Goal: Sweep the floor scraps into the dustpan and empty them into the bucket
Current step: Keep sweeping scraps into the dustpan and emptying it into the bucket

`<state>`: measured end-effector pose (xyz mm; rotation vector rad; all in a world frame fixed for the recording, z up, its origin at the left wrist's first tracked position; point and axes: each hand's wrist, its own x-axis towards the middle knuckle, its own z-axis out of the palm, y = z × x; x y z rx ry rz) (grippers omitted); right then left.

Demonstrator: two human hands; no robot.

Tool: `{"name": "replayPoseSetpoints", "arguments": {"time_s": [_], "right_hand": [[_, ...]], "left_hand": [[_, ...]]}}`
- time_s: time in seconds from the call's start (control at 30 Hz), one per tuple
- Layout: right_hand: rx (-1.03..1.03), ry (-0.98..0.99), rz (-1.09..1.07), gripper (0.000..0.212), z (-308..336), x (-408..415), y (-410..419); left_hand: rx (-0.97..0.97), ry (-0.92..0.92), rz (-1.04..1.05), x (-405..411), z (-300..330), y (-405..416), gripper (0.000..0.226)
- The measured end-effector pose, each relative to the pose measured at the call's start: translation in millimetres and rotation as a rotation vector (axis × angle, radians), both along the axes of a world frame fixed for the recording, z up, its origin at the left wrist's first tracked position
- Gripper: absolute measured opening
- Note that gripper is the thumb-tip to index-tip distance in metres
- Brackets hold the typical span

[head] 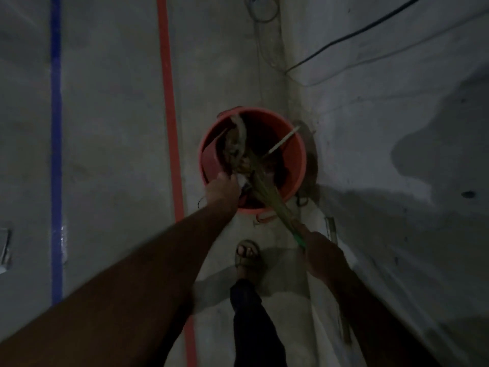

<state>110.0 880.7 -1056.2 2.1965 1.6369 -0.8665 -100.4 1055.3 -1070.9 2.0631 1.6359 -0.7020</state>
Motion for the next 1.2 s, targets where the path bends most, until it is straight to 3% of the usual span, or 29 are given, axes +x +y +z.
{"name": "replayPoseSetpoints", "arguments": {"time_s": [0.13, 0.2, 0.47, 0.6, 0.7, 0.8, 0.9, 0.97, 1.03, 1.2], "right_hand": [[-0.152, 0.060, -0.060, 0.045, 13, 12, 2], [-0.134, 0.147, -0.126, 0.057, 43, 7, -4], [0.181, 0.181, -0.224, 0.071, 127, -23, -76], [0.308, 0.138, -0.221, 0.067, 155, -37, -90], [0.383, 0.120, -0.169, 0.053, 171, -53, -103], [0.251, 0.189, -0.154, 0.062, 167, -60, -101], [-0.075, 0.330, -0.282, 0.067, 162, -58, -79], [-0.189, 0.367, -0.381, 0.068, 166, -57, -73], [-0.194, 0.399, -0.419, 0.067, 178, -56, -76], [-0.123, 0.386, -0.281, 0.066, 209, -47, -101]], "left_hand": [[-0.031, 0.060, -0.006, 14, 10, 7, 0.040], [-0.017, 0.036, 0.026, 6, 18, 2, 0.038], [-0.018, 0.022, 0.004, -42, 62, -30, 0.046], [-0.071, 0.057, 0.039, -47, 81, -37, 0.048], [-0.102, 0.047, 0.067, -47, 95, -42, 0.047], [-0.079, 0.031, 0.092, -54, 118, -52, 0.046], [-0.097, 0.015, 0.154, -67, 143, -71, 0.049], [-0.097, -0.003, 0.216, -77, 156, -84, 0.049], [-0.102, 0.001, 0.241, -89, 167, -97, 0.052], [-0.090, -0.014, 0.246, -111, 189, -122, 0.057]]}}
